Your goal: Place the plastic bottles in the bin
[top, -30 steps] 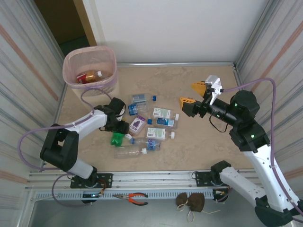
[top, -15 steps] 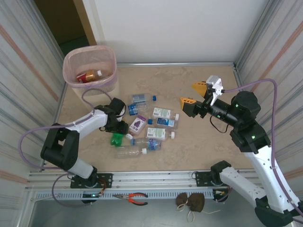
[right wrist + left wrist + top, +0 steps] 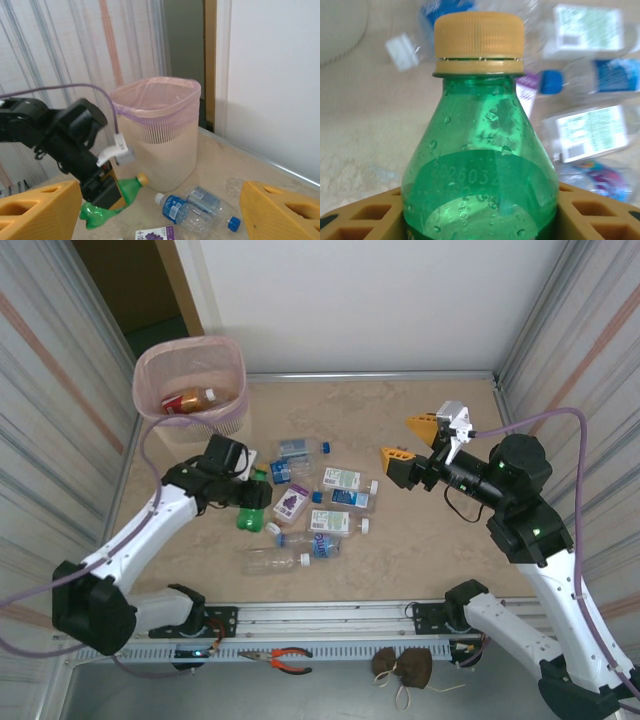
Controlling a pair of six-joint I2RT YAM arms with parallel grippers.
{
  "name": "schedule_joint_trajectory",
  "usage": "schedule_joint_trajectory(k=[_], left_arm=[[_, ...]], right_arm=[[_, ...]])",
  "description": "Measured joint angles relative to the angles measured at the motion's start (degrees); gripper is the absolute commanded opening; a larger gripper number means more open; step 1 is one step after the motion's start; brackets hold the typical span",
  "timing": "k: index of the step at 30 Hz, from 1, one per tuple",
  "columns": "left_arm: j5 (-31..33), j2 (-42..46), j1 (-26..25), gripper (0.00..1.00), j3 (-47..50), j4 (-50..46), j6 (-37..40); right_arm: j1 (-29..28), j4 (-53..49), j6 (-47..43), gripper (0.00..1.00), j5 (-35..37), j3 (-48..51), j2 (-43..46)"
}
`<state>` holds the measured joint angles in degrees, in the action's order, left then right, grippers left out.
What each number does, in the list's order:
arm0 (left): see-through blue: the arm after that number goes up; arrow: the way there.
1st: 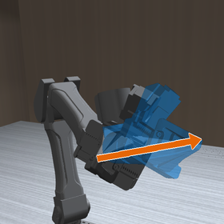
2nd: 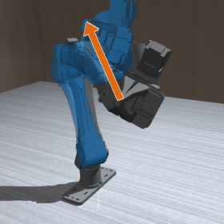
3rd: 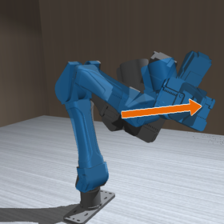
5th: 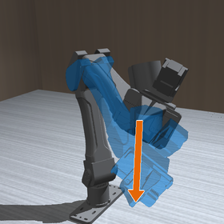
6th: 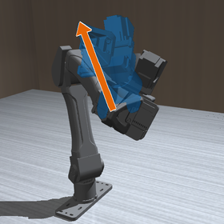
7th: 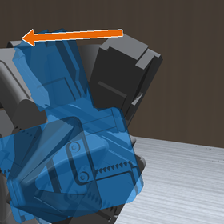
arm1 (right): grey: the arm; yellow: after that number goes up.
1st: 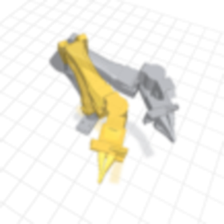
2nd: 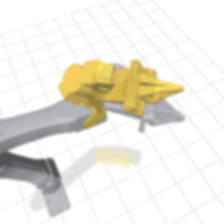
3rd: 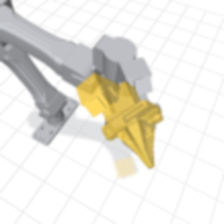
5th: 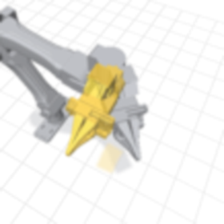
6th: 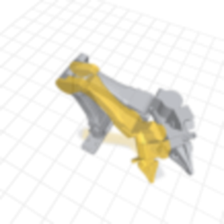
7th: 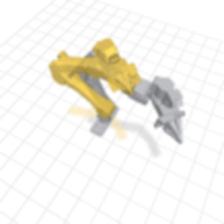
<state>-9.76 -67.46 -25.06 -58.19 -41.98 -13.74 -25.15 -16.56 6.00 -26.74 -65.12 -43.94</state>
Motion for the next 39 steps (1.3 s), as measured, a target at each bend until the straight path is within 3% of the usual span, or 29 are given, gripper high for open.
schedule_joint_trajectory(k=[7,14,29,39], left_arm=[[-5.5,3.6,0.0,0.57,-8.8,1.4,0.0],[-7.0,2.7,1.9,0.56,-19.9,3.0,0.2],[-5.6,-13.7,17.2,0.55,-45.9,4.1,3.4],[-5.4,-26.4,25.2,0.54,-52.1,2.2,5.9]], right_arm=[[0.0,0.0,0.0,0.81,0.0,0.0,0.2],[0.0,0.0,0.0,0.81,0.0,0.0,0.7],[-0.1,0.0,0.0,0.81,0.0,0.0,0.9],[-0.1,0.0,0.0,0.81,0.1,0.0,0.9]])
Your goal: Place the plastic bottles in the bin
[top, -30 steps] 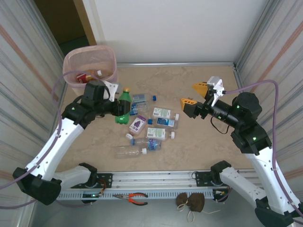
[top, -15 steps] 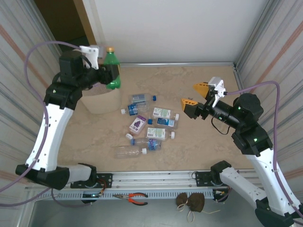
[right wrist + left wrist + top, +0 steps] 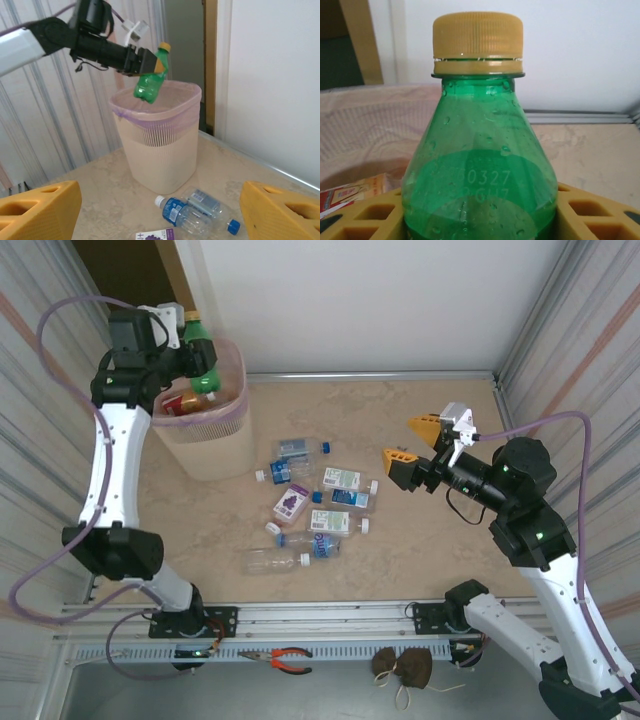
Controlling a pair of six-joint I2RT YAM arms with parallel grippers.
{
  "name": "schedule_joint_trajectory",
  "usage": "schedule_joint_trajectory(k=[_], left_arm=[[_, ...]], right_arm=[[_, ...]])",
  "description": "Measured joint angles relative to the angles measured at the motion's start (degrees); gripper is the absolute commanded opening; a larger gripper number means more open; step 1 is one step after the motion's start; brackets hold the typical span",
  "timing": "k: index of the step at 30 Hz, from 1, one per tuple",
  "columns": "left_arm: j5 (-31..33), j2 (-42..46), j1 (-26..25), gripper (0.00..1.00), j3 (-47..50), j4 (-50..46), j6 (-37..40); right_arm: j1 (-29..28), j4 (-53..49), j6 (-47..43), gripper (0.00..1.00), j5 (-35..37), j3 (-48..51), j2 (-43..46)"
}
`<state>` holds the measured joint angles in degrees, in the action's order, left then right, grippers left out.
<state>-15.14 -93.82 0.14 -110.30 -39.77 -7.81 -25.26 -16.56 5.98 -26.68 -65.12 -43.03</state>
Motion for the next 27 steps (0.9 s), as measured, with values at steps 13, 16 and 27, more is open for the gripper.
schedule_joint_trajectory(k=[13,16,27], left_arm=[[0.2,-5.7,1.7,0.52,7.6,-4.0,3.4],[0.2,-5.7,1.7,0.53,11.0,-4.2,3.4],[2.6,-5.8,1.6,0.59,15.4,-5.5,3.5]], right_arm=[[0.0,0.0,0.0,0.81,0.1,0.0,0.0],[-0.2,0.0,0.0,0.81,0.1,0.0,0.0],[-0.3,0.2,0.0,0.82,0.1,0.1,0.0]])
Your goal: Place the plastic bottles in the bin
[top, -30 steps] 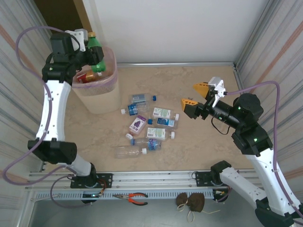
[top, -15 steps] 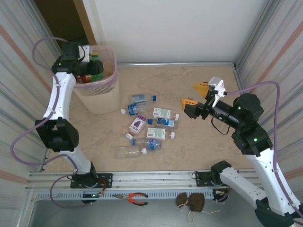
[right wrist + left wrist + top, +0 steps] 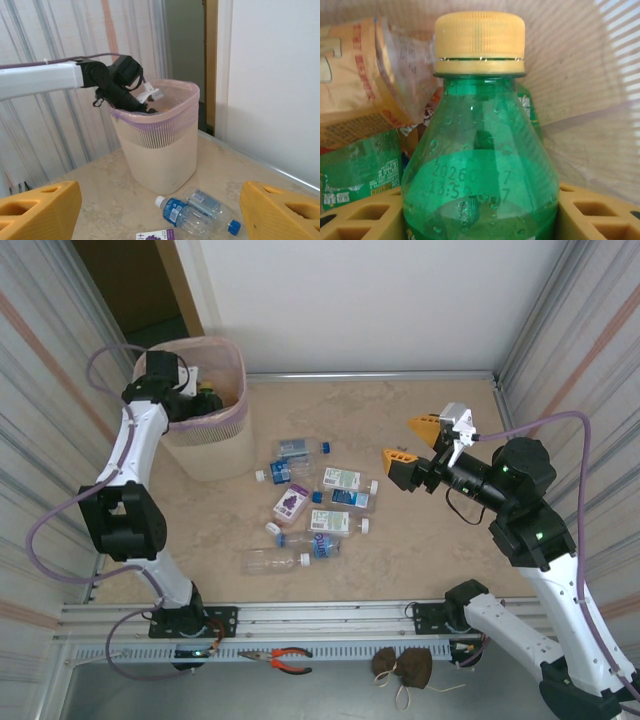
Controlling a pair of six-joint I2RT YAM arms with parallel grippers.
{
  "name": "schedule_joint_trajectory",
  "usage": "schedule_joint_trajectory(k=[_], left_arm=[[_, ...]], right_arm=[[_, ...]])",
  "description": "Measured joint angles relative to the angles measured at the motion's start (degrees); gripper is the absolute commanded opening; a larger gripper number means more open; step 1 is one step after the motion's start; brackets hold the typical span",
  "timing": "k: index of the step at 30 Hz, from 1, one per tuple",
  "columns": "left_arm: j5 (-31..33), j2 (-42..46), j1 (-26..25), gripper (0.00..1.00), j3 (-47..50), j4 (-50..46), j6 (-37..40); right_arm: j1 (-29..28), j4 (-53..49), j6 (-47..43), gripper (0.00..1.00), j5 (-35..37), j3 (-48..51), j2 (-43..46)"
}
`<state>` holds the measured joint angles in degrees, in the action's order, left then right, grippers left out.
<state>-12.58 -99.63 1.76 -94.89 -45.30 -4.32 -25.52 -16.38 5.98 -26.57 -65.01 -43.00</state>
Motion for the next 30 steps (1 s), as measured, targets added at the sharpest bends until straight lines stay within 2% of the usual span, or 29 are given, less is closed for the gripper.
schedule_joint_trajectory(k=[12,21,30], left_arm=[[0.6,-0.2,-0.4,0.74,-1.7,-3.9,0.8],[0.4,1.4,-0.4,0.76,-6.4,-6.5,1.2],[-1.0,6.7,-1.3,0.71,-8.5,-8.7,1.4]], right_arm=[[0.0,0.1,0.0,0.82,0.0,0.2,-0.1],[0.0,0.1,0.0,0.82,0.0,0.2,-0.2],[-0.4,0.0,0.0,0.81,0.0,0.2,-0.2]])
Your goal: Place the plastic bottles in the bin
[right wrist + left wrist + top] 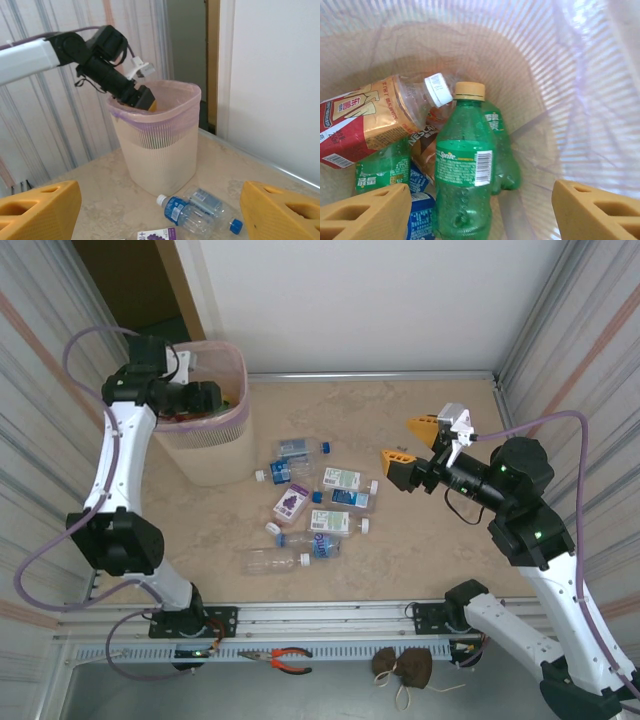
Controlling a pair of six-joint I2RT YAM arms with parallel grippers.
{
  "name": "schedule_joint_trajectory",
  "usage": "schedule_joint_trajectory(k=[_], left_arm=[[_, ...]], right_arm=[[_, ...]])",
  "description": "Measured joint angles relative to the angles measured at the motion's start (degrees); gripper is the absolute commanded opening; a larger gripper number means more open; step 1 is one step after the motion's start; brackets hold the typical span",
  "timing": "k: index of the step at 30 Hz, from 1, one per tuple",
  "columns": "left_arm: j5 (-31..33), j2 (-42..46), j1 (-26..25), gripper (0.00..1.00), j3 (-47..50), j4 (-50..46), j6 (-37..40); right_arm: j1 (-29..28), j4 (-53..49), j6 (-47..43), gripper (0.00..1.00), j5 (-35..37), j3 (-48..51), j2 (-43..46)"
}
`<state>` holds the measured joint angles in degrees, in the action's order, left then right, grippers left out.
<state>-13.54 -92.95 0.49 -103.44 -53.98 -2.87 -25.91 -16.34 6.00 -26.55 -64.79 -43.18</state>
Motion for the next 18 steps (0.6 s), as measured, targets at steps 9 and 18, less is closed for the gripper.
schedule_joint_trajectory(k=[9,18], left_arm=[[-5.0,7.3,-3.3,0.66,-1.6,-1.0,3.5],[-11.1,15.1,-13.0,0.65,1.5,-1.7,18.1]], right_arm=[[0.0,-0.1,0.0,0.81,0.0,0.0,0.0],[0.0,-0.2,0.0,0.82,0.0,0.0,0.0]])
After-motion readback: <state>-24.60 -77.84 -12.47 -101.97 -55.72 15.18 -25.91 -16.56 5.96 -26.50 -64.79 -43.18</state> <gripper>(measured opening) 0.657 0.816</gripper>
